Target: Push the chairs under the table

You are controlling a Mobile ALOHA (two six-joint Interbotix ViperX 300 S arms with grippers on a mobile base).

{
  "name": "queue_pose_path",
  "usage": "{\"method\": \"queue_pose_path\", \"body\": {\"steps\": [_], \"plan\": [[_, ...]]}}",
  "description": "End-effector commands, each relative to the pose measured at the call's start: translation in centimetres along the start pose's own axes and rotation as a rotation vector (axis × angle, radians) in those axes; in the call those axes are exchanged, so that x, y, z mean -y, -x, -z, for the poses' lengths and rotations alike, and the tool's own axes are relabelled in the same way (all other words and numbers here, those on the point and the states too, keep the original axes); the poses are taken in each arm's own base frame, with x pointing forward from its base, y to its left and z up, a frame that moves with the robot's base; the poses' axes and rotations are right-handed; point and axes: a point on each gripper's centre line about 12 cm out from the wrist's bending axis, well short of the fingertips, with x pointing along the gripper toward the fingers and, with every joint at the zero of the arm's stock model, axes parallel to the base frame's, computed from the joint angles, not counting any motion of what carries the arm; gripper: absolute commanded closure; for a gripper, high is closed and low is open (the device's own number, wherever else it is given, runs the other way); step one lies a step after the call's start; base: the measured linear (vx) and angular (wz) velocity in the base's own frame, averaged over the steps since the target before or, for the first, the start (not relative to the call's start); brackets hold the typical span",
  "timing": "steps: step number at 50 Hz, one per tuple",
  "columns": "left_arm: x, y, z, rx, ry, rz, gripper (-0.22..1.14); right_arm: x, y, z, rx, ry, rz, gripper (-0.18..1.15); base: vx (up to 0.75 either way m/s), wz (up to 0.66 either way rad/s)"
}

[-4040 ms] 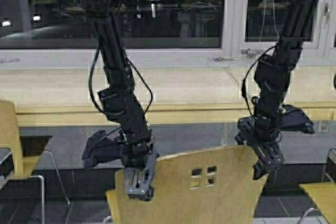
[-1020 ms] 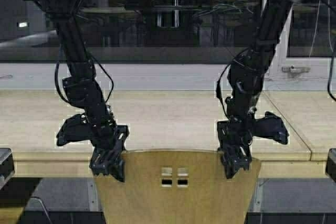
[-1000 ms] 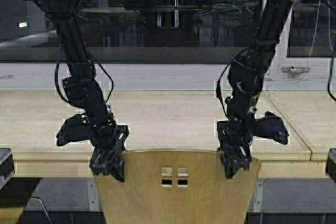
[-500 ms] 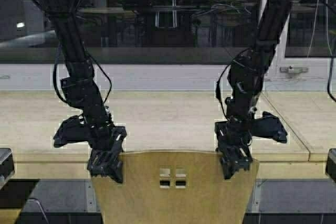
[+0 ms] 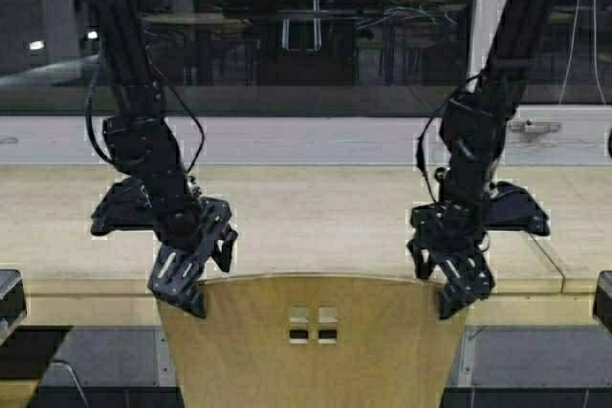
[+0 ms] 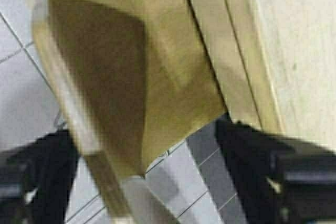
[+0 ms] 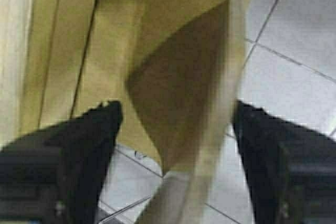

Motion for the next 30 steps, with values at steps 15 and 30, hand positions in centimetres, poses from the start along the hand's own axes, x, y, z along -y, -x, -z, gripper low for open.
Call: {"method": "queue_pose_path", "body": {"steps": [15,30], "plan": [[3.9,10.2,-2.2,0.015,-0.007,0.124,-0.10,-1.2,8.8,-0.2,-0.004,0.024,-0.064,0.04,0.00,0.00],[5.2,17.9,-1.6,-0.092,-0.166,0.178,-0.10,-4.1,15.6,1.3,-0.043,0.242,-0.194,0.04,-0.01,0.00]]}}
